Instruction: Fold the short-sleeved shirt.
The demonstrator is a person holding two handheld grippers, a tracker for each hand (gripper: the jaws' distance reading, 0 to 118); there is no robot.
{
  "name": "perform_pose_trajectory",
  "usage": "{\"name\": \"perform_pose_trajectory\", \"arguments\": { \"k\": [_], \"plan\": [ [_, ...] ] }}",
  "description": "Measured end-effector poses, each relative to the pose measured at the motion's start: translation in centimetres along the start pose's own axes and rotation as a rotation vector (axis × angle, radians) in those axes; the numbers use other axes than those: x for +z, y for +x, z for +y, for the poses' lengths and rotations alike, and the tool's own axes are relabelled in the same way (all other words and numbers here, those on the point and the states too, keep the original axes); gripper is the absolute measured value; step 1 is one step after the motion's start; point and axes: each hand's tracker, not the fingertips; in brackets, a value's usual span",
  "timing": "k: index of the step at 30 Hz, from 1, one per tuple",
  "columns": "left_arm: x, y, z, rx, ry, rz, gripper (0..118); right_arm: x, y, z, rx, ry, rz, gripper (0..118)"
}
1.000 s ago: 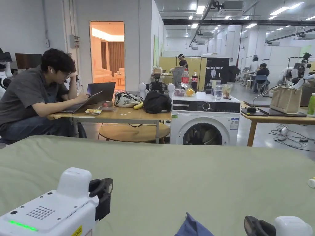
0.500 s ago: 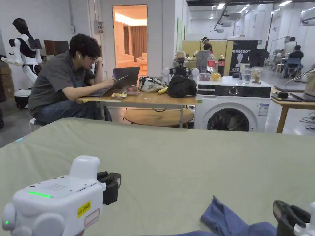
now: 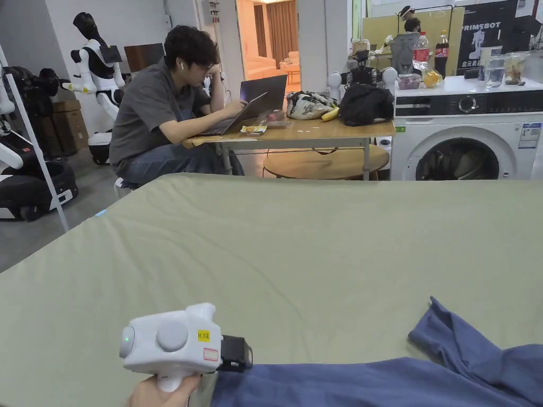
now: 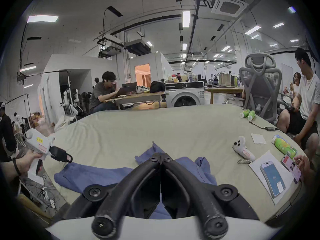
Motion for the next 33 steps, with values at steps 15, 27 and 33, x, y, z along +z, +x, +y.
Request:
{"name": "perform_pose_trajectory", "arguments": {
  "k": [15, 27, 33],
  "plan": [
    [-2.4, 2.5, -0.3, -0.151, -0.036, 0.097, 4, 0.5, 6.1, -1.4, -0.141, -0.181, -0.208, 45],
    [-0.4, 1.2, -2.5, -0.055, 0.04, -0.001, 3, -3.8, 9.2, -7.6, -0.366, -0.398, -0.154, 7],
    [6.9, 1.0, -2.7, 0.025, 0.406, -0.149, 3, -0.9, 9.1, -2.7, -0.364, -0.219, -0.09, 5]
  ]
}}
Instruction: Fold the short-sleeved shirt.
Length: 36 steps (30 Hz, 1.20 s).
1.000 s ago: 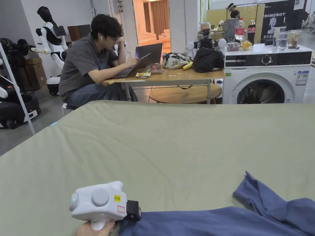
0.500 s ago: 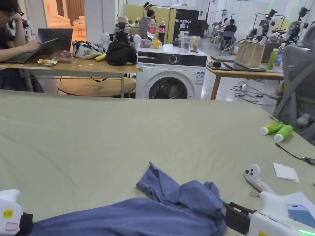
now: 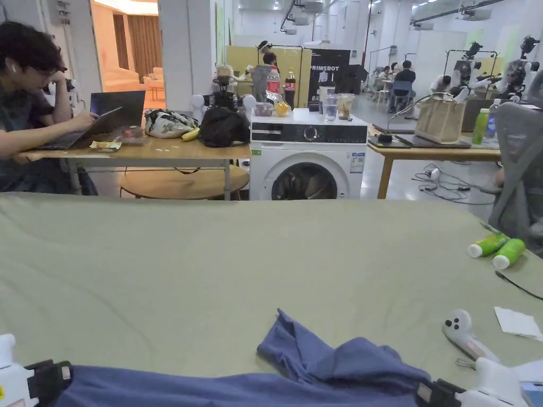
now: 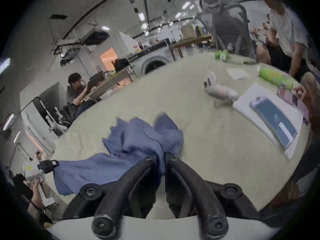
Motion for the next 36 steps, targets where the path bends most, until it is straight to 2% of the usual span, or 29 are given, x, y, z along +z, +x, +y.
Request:
{"name": "perform_pose_trajectory", "arguments": {
  "k": [8, 17, 27, 32, 36],
  "plan": [
    [7.6, 5.6, 10.2, -0.162, 0.268, -0.062, 3, 4.6, -7.4, 8.9, 0.243, 0.225, 0.049, 4],
    [8.6, 9.4, 18.3, -0.214, 0.394, -0.087, 3, 4.7, -12.4, 20.2, 0.298, 0.349, 0.029, 4],
    [1.7, 12.3, 26.1, -0.234, 0.385, -0.02, 3, -0.7, -16.4, 28.4, 0.341, 0.39, -0.026, 4],
    [-2.4, 13.2, 27.8, -0.277, 0.378, 0.09, 3, -5.5, -17.5, 30.9, 0.366, 0.372, -0.035, 4],
    [-5.3, 13.2, 29.2, -0.279, 0.368, 0.089, 3, -9.1, -18.1, 33.0, 0.346, 0.36, -0.039, 4]
  ]
}}
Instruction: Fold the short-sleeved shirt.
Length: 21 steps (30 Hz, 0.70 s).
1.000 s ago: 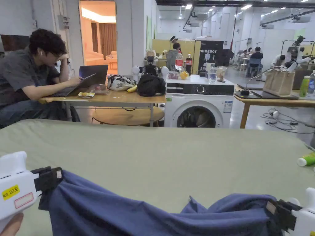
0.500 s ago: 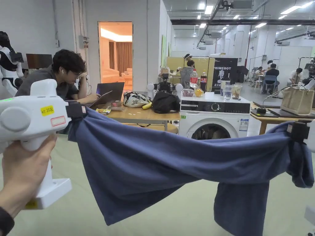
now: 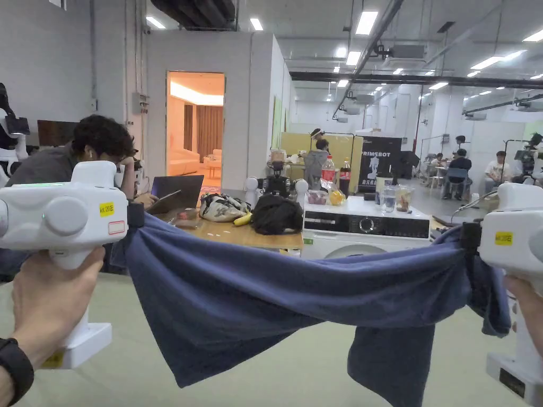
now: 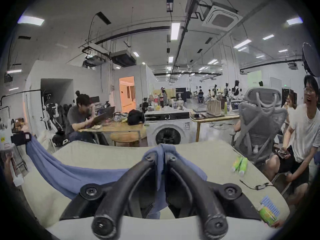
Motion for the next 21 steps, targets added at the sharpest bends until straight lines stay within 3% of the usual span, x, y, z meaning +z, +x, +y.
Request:
{"name": "perform_pose_trajectory", "arguments": {
  "k": [6, 10, 17, 21],
  "plan": [
    [-3.6, -0.4, -3.0, 0.012, -0.054, 0.023, 3, -4.0, 0.3, -1.8, -0.011, -0.028, -0.025, 4],
    [-4.3, -0.7, -9.0, 0.009, -0.129, -0.033, 3, -4.9, 0.8, -7.5, -0.017, -0.122, -0.024, 4],
    [0.8, -2.6, -21.7, 0.073, -0.267, -0.089, 3, 1.0, 4.0, -21.3, 0.013, -0.334, -0.02, 4],
    [6.3, -4.0, -26.9, 0.135, -0.352, -0.14, 3, 6.5, 6.6, -27.9, -0.092, -0.455, -0.051, 4]
  ]
}}
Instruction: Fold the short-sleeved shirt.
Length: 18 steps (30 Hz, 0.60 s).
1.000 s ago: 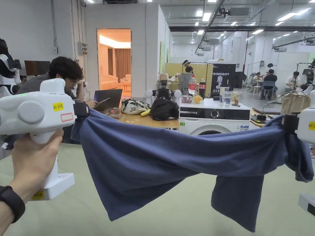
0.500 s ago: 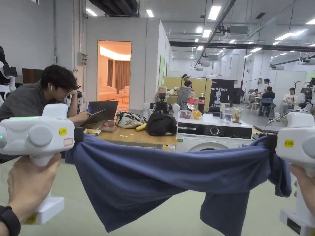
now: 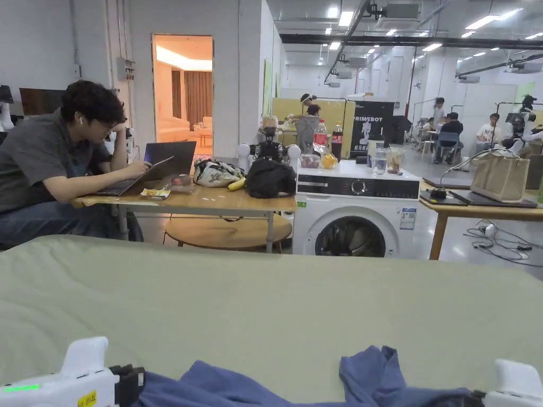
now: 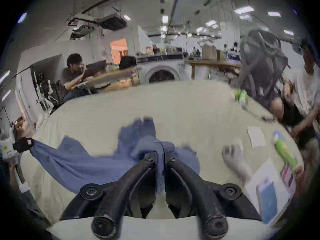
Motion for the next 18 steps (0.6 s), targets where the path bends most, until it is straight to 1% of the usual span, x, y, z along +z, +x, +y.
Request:
{"name": "perform_pose_trajectory", "arguments": {
  "k": [1, 2, 3, 4, 5, 6, 7, 8, 11, 13, 15, 16, 17, 18],
  "plan": [
    [1.2, -0.3, -1.7, 0.014, -0.005, 0.002, 3, 1.2, 0.7, -2.1, -0.028, -0.021, 0.006, 4],
    [2.6, -0.5, -3.0, 0.025, -0.046, -0.03, 3, 2.2, 1.6, -4.0, -0.073, -0.026, 0.012, 4],
    [3.8, -0.7, -4.0, 0.02, -0.057, -0.032, 3, 2.9, 2.3, -5.2, -0.089, -0.072, 0.038, 4],
    [5.2, -0.9, -5.1, 0.019, -0.065, -0.026, 3, 4.1, 3.0, -6.5, -0.092, -0.072, 0.04, 4],
    [6.5, -1.3, -6.0, 0.023, -0.104, -0.051, 3, 5.5, 3.4, -7.9, -0.086, -0.079, 0.044, 3],
    [7.7, -1.5, -6.7, 0.015, -0.089, -0.053, 3, 6.4, 3.6, -8.6, -0.044, -0.126, 0.061, 3],
    [8.9, -1.6, -7.3, 0.01, -0.094, -0.048, 3, 7.4, 3.8, -9.5, -0.006, -0.116, 0.027, 1],
    [9.6, -1.8, -7.7, 0.021, -0.109, -0.049, 3, 8.3, 4.1, -10.4, 0.006, -0.116, 0.016, 1],
    [11.2, -2.0, -9.2, 0.042, -0.123, -0.044, 3, 10.1, 4.9, -12.4, -0.032, -0.116, 0.024, 0],
    [11.2, -2.0, -9.6, 0.014, -0.139, -0.047, 3, 10.8, 5.3, -13.1, -0.028, -0.11, 0.002, 0],
    [11.1, -1.8, -9.8, -0.002, -0.144, -0.041, 3, 11.4, 5.8, -13.5, -0.025, -0.071, 0.006, 0],
    [11.0, -1.6, -9.5, -0.019, -0.144, -0.012, 12, 11.7, 6.0, -13.5, -0.021, -0.047, -0.007, 0],
    [11.2, -1.4, -9.3, -0.029, -0.126, 0.012, 31, 12.2, 6.0, -13.4, -0.02, -0.017, -0.002, 7],
    [11.3, -1.3, -9.1, -0.037, -0.09, 0.014, 54, 12.5, 6.0, -13.3, -0.023, 0.01, 0.021, 27]
  ]
}}
